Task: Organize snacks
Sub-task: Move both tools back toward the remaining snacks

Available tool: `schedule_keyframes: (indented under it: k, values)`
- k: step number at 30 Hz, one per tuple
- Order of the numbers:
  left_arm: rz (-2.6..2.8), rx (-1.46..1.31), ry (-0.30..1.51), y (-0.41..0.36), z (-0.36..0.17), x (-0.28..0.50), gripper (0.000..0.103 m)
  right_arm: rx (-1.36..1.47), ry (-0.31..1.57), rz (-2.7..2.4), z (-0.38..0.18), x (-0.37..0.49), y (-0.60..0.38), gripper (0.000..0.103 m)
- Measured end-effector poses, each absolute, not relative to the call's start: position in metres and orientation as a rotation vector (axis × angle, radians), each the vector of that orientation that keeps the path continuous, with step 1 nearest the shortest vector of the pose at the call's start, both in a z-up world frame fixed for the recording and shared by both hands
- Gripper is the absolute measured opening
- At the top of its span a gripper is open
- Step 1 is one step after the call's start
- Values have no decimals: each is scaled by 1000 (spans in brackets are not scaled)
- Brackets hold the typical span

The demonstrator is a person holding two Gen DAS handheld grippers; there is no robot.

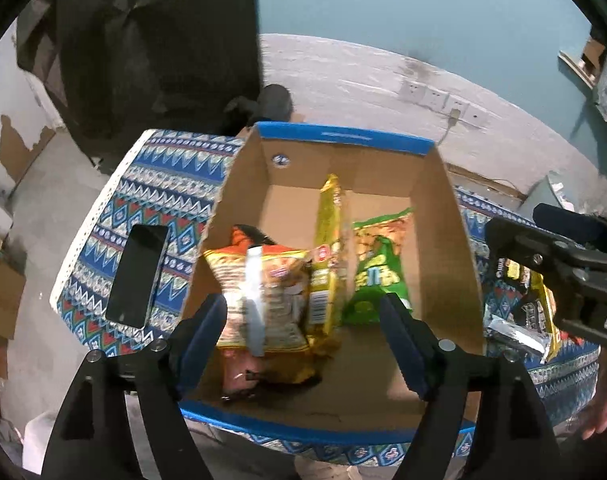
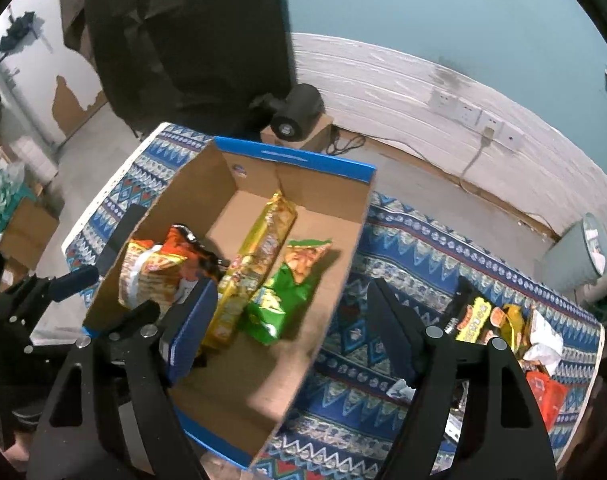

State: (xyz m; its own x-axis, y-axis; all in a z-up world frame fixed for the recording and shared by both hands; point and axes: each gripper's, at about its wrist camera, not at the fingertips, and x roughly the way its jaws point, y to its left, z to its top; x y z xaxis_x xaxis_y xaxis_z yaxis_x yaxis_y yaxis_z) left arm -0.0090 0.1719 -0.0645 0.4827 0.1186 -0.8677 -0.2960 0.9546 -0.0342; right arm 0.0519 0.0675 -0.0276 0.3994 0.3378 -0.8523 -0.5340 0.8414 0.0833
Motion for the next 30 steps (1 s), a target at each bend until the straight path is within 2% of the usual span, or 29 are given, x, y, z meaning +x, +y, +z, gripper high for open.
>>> schedule_keyframes:
  k: [18,30]
  values:
    - [51,-199,1113,84,-63,21,80,-116,1030,385,-35,68,-51,77]
    - [-13,-158,1185,29,-81,39,80,-84,1071,307,-55,63,-119,77]
